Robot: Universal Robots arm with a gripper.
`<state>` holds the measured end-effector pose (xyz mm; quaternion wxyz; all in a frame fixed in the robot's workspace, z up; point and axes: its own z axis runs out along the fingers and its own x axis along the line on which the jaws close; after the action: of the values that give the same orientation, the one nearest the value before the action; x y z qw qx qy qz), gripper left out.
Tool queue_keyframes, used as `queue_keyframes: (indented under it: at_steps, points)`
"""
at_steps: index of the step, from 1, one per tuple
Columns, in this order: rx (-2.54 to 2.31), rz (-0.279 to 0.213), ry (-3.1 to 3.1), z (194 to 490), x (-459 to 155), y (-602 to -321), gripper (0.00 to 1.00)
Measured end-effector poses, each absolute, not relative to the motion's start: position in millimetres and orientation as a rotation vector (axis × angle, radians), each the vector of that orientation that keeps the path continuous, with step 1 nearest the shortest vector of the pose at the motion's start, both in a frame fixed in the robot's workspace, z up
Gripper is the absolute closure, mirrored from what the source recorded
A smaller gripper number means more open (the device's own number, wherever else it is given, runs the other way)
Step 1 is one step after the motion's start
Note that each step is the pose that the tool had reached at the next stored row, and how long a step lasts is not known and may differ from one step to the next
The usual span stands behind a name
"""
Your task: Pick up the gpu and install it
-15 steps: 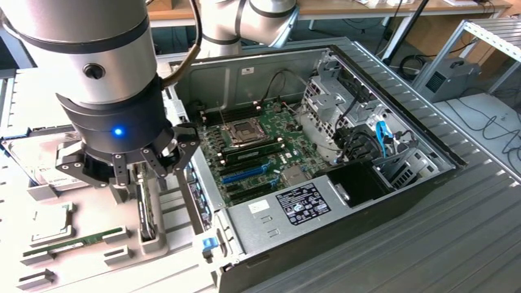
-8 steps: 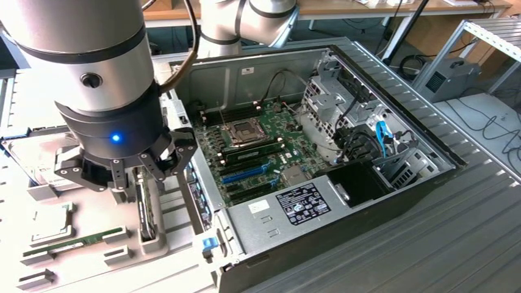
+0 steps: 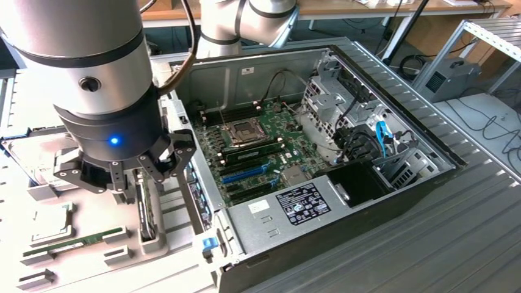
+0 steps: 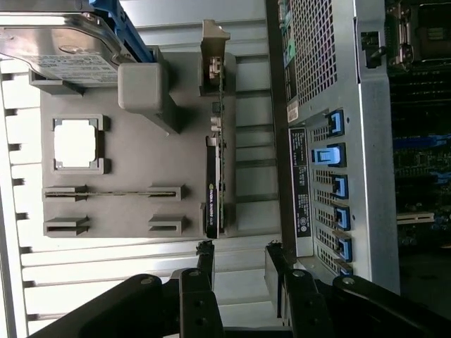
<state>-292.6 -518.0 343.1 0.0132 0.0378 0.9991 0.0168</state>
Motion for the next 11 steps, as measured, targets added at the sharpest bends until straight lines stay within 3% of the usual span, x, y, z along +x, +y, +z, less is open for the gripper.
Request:
queue_keyframes:
  at_steps: [11]
  points:
    - [0.118,0.052,3.112,336.8,-295.1,-518.6,0.58]
